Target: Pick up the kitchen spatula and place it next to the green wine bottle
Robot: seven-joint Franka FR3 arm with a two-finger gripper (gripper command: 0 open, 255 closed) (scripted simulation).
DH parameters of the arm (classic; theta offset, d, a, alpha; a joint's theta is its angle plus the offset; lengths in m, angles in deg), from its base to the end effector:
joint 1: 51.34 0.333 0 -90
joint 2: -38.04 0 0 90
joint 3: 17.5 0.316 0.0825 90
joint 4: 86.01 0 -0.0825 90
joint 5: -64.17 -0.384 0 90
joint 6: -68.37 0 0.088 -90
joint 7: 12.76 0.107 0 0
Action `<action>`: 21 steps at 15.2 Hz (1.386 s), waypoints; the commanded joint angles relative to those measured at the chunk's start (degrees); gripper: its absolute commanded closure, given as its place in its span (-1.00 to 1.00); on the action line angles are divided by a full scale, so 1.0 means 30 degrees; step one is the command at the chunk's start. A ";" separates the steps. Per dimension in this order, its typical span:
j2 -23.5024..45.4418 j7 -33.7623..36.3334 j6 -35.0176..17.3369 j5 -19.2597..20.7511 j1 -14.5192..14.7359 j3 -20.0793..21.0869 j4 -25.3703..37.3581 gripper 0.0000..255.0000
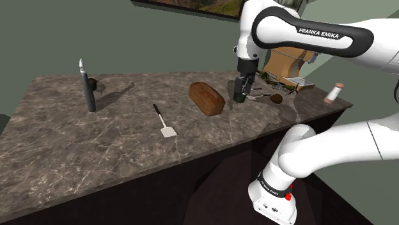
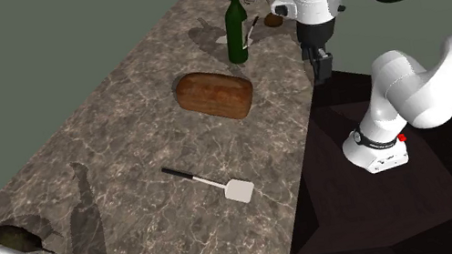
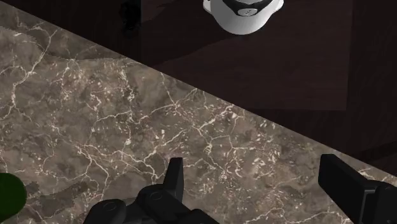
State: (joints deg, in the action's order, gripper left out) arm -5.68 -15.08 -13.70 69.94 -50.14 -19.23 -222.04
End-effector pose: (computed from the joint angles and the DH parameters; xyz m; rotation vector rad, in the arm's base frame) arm 0.2959 -0.0170 0.5646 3.0525 0.0558 -0.2763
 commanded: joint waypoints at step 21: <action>1.0626 0.9068 -1.1652 -0.2068 0.0031 0.3749 0.1811 -1.00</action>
State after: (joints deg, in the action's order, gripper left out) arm 24.63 10.59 -46.99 63.66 -50.09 -8.49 -217.04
